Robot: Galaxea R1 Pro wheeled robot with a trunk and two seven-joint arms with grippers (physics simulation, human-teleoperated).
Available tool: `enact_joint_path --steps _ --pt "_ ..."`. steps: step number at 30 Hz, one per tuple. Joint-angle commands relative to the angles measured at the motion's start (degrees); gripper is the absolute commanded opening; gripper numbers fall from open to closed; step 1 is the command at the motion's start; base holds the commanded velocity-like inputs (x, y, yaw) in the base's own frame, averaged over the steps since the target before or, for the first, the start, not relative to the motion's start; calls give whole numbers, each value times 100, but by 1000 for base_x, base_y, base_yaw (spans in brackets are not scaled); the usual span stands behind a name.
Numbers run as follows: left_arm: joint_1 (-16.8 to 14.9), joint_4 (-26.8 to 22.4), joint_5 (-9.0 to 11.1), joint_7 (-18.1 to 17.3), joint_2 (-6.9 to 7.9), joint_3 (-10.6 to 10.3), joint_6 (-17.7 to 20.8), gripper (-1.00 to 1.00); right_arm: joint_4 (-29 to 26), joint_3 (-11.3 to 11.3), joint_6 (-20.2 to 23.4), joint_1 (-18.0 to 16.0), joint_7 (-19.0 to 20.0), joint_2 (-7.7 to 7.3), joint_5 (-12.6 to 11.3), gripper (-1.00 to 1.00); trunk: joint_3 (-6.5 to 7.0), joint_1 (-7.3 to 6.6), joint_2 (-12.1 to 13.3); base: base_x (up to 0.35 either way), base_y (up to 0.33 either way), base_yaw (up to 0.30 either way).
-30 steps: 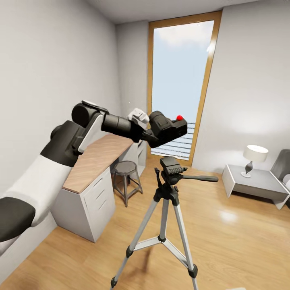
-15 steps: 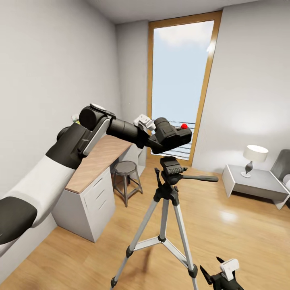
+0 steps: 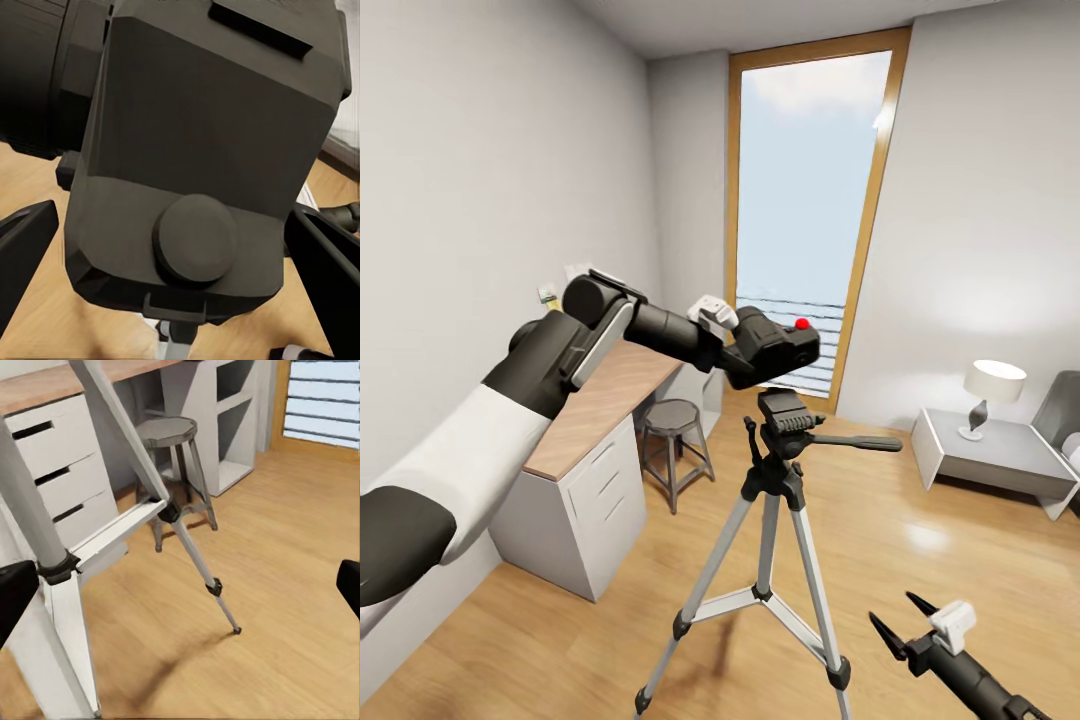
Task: Attach the digital camera to the camera tripod in the bedroom.
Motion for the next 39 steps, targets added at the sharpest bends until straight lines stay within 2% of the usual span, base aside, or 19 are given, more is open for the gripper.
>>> enact_joint_path --steps 1,6,12,18,21,23,27,34,38,39 --pt "-9 9 13 -14 -5 -6 16 -100 -52 -90 76 -9 148 6 53 100 -14 4 -14 0 0 0" --pt "-14 31 29 -18 -42 28 16 -100 -195 -223 367 -9 475 12 34 100 -14 4 -14 0 0 0" --pt "-28 41 39 -23 -83 82 16 -100 -233 -249 439 -9 555 24 29 100 -14 4 -14 0 0 0" --pt "-174 83 50 -24 -133 179 16 -100 -244 -246 461 -9 573 50 35 100 -14 4 -14 0 0 0" --pt "-254 194 52 -24 -144 340 16 -100 -245 -244 463 -9 574 58 31 100 -14 4 -14 0 0 0" --pt "-395 437 48 -24 -166 599 16 -100 -246 -243 464 -9 575 80 28 100 -14 4 -14 0 0 0" --pt "-465 704 46 -24 -238 767 16 -100 -246 -240 464 -9 566 103 28 100 -14 4 -14 0 0 0" --pt "-480 780 45 -43 -311 798 16 -100 -246 -235 460 -9 512 172 27 100 -14 4 -14 0 0 0" --pt "-483 791 45 -68 -322 792 16 -100 -246 -231 453 -9 340 231 27 100 -14 4 -14 0 0 0" --pt "-476 793 45 -144 -321 778 16 -100 -246 -227 446 -9 146 271 27 100 -14 4 -14 0 0 0"
